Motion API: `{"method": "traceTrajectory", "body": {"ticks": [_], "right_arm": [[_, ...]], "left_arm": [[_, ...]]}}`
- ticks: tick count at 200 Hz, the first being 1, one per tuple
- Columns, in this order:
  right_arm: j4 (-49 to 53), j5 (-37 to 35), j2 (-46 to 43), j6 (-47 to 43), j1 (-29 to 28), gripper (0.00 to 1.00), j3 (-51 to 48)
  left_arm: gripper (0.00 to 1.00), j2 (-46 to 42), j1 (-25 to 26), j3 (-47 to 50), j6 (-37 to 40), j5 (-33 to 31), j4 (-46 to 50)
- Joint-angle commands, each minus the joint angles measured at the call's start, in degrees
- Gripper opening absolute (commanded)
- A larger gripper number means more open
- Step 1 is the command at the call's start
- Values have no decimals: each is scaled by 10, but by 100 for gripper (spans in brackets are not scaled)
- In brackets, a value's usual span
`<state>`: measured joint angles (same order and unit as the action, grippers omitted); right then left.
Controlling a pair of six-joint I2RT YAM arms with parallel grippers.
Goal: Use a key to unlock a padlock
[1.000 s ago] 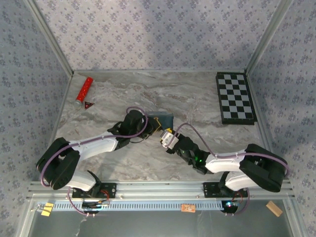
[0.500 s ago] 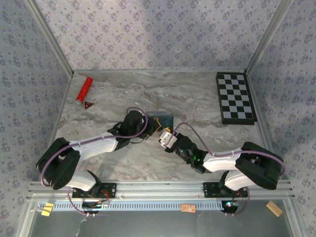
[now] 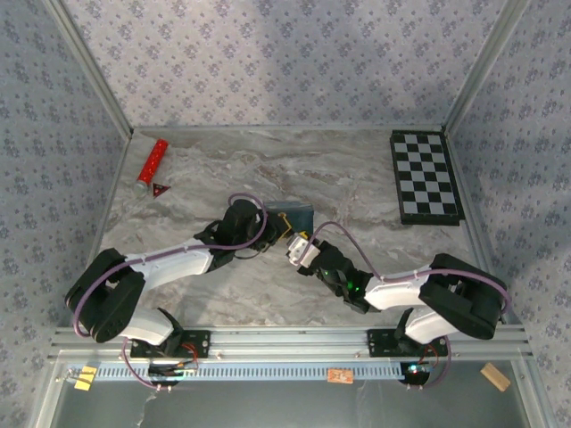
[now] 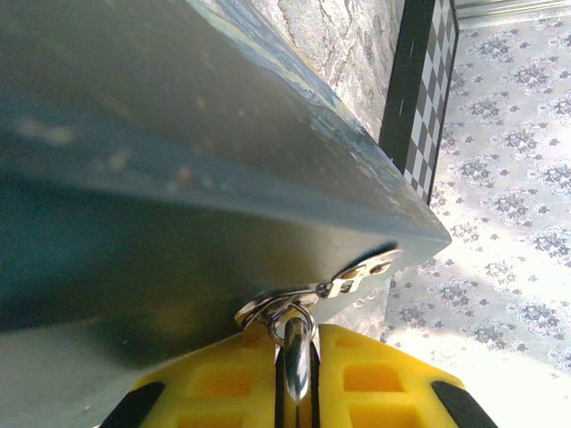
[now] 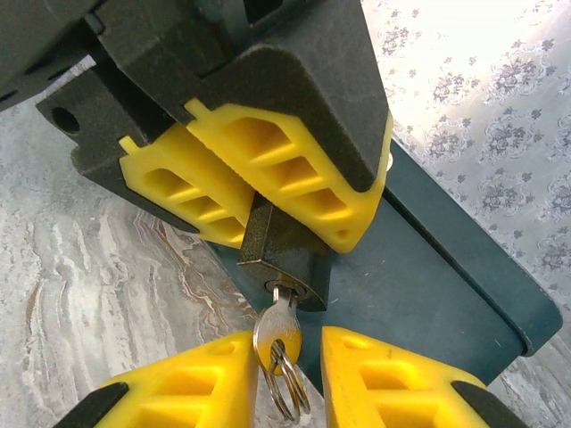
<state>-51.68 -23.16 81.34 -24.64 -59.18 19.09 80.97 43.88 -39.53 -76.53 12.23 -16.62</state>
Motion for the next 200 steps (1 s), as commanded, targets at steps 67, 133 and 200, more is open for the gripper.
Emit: {"method": "traceTrajectory", "body": {"ticks": [67, 133, 200], "right_arm": [[-10, 6, 2, 28, -3, 20, 17], [9, -2, 4, 84, -2, 15, 32], [82, 43, -36, 254, 38, 8, 38]], "left_arm": [[0, -11, 2, 2, 0, 4, -29], [0, 2, 8, -1, -5, 5, -43], [0, 1, 9, 6, 0, 4, -47]]}}
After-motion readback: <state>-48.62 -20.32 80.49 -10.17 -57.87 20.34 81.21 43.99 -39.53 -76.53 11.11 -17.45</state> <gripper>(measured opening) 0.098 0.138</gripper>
